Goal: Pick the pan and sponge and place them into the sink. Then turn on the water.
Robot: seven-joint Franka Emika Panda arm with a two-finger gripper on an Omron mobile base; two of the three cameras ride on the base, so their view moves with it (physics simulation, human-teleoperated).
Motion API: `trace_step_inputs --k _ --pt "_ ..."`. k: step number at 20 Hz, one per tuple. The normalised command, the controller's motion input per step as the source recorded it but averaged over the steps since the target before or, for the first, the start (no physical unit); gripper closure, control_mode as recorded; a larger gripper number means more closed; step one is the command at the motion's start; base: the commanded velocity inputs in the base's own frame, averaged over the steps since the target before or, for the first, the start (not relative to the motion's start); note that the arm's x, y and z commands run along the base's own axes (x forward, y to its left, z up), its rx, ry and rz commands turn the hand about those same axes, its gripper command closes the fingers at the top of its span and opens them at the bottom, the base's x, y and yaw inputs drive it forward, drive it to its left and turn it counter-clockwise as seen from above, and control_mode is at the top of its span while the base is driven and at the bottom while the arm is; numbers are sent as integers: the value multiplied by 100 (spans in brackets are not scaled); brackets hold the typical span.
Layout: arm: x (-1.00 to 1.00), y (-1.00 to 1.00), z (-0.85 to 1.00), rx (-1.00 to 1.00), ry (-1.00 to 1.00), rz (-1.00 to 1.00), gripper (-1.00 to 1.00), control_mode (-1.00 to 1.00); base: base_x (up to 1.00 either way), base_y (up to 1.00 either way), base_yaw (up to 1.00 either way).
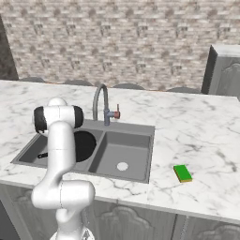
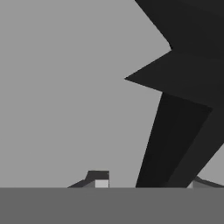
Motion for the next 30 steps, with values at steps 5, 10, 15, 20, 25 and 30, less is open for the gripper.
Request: trace_step_inputs --k 5,10,15,20,25,30 --pt "-10 0 3 0 -2 0 -100 -100 0 0 0" --pt "-26 0 47 0 -8 0 -100 -100 0 0 0" --pt "-51 0 87 -8 -13 0 -100 -100 0 0 0" --pt "-53 0 100 -17 -13 1 -100 -100 0 0 0" --pt "-69 -11 100 -27 -11 12 -100 -100 0 0 0" --pt "-78 -53 100 -23 -7 22 -100 -100 0 0 0"
